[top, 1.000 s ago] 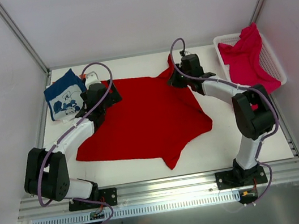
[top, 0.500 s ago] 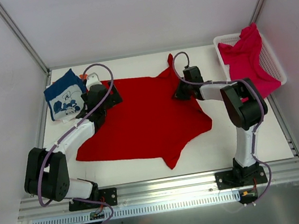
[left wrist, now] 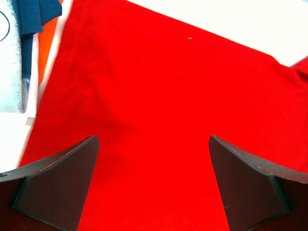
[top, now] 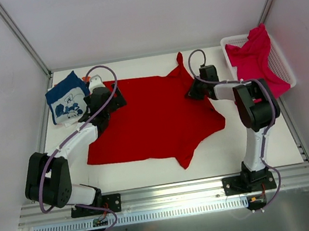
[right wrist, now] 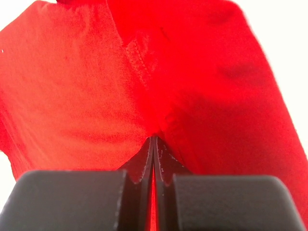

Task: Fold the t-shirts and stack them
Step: Flatten out the tshirt

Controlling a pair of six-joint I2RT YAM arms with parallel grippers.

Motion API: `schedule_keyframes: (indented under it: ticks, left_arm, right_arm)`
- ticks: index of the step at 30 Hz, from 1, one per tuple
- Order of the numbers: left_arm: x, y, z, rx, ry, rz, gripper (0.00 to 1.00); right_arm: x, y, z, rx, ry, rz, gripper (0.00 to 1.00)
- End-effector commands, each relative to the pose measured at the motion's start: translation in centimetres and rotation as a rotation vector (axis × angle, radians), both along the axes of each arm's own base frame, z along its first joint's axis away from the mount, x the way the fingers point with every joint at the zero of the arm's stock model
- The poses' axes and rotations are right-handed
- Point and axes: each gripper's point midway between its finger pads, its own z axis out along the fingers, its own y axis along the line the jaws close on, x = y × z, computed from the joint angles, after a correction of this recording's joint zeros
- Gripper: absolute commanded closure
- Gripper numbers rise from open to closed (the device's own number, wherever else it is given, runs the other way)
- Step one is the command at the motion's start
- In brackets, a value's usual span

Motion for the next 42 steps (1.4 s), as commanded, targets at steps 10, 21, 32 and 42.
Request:
schedule_keyframes:
  ticks: [10, 21, 32, 42]
  left_arm:
    - [0.9, -0.8, 0.4, -0.019, -0.030, -0.008, 0.01]
    - [1.8, -3.9, -8.2, -0.069, 0.240, -0.062, 0.01]
    - [1.0, -2.1, -11.8, -0.093, 0.367, 0.038, 0.01]
    - [-0.8, 2.2, -12.0, -0.066, 0.385, 0.124, 0.01]
  right_arm:
    - [0.9, -6.6, 1.6, -0.019, -0.016, -0.084, 0.99]
    - [1.3, -6.1, 1.3, 0.014, -0.007, -0.084, 1.00]
    - [1.1, -6.9, 1.1, -0.009, -0.009, -0.093, 1.00]
    - [1.8, -9.5, 1.1, 0.009, -0.005, -0.148, 0.99]
